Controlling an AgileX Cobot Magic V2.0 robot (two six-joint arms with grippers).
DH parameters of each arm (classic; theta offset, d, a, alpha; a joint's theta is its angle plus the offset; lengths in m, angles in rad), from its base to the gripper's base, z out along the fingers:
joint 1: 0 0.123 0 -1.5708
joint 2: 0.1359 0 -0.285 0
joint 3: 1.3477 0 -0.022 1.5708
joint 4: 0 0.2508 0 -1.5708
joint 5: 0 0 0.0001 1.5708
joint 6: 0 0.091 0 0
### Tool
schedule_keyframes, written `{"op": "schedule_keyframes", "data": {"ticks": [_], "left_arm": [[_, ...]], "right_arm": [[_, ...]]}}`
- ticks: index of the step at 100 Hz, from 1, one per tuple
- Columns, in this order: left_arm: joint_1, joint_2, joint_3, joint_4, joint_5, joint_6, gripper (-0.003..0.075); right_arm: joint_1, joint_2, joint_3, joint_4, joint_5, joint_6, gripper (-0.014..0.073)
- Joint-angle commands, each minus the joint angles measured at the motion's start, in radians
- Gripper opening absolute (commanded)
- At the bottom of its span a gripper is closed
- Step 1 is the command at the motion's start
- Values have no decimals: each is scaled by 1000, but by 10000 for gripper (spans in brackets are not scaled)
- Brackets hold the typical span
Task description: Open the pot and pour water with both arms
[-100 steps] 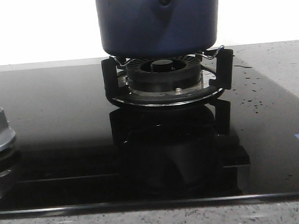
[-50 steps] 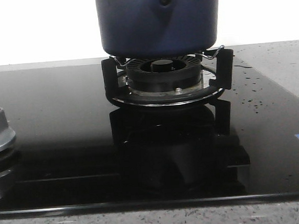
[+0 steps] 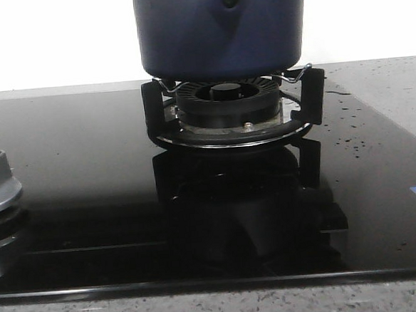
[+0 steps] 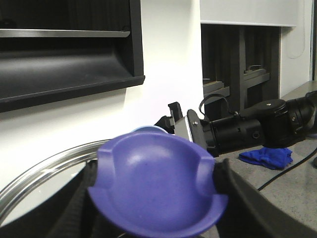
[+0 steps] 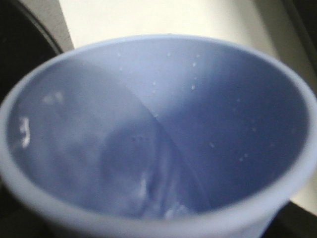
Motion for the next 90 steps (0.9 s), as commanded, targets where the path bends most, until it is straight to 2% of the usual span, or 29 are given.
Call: {"op": "schedule_keyframes", "data": {"ticks": [1, 62, 90], "left_arm": [[2, -5, -30, -80, -7, -10, 263], [2, -5, -30, -78, -7, -10, 263], [2, -5, -30, -71, -7, -10, 263]], "right_arm": [[0, -27, -41, -37, 23, -3, 240], [0, -20, -60, -93, 32, -3, 240], [0, -20, -110, -166, 37, -3, 240]]}}
